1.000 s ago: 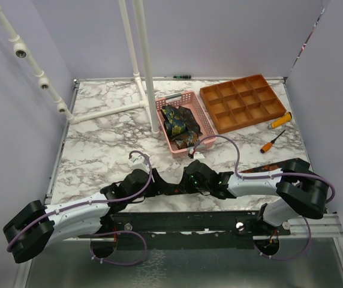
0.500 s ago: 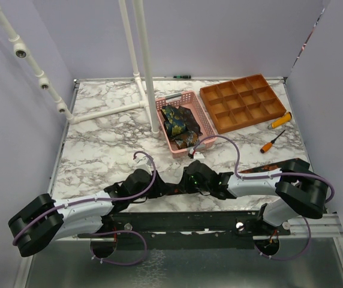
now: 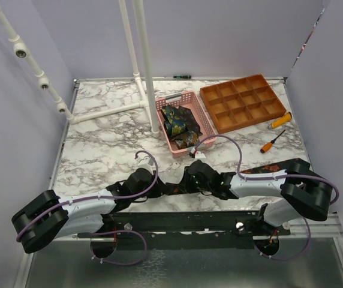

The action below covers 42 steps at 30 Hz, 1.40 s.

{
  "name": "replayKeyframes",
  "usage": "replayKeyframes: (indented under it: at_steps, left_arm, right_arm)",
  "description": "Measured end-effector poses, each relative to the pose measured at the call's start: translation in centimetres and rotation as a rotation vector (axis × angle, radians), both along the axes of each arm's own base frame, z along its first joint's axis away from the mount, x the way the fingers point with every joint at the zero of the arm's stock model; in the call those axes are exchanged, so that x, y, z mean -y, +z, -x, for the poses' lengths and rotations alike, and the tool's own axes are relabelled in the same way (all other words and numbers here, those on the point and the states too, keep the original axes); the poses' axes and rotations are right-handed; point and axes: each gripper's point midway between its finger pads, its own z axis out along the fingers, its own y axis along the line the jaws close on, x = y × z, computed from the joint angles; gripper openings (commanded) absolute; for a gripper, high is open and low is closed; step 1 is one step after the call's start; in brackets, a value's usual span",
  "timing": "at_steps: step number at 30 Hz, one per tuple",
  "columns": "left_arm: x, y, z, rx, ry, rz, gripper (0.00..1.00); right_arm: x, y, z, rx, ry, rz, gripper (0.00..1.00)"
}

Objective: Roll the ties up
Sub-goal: Roll the tie at the center of the board.

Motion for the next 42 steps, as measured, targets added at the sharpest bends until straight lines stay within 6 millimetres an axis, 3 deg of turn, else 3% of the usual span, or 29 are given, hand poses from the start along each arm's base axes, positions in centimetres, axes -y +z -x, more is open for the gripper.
replayKeyframes:
  at_steps: [9, 17, 22, 35, 42]
  left_arm:
    - [-0.1, -0.1, 0.0, -0.003, -0.008, -0.024, 0.00]
    - [-0.1, 0.0, 0.0, -0.010, -0.011, -0.040, 0.00]
    - [-0.3, 0.4, -0.1, -0.019, -0.012, -0.075, 0.00]
    - [-1.3, 2.6, -1.1, -0.015, 0.003, -0.229, 0.00]
    - [-1.3, 2.4, -1.5, -0.034, -0.015, -0.316, 0.00]
  right_arm:
    - [0.0, 2.0, 0.0, 0.020, 0.002, -0.031, 0.10]
    - [0.3, -0.5, 0.2, -0.017, 0.001, 0.032, 0.06]
    - [-0.2, -0.8, -0.1, -0.024, -0.006, 0.027, 0.04]
    - [-5.1, -0.9, -0.1, -0.089, 0.039, -0.162, 0.00]
    - [-6.9, -0.9, -0.2, -0.114, 0.057, -0.288, 0.02]
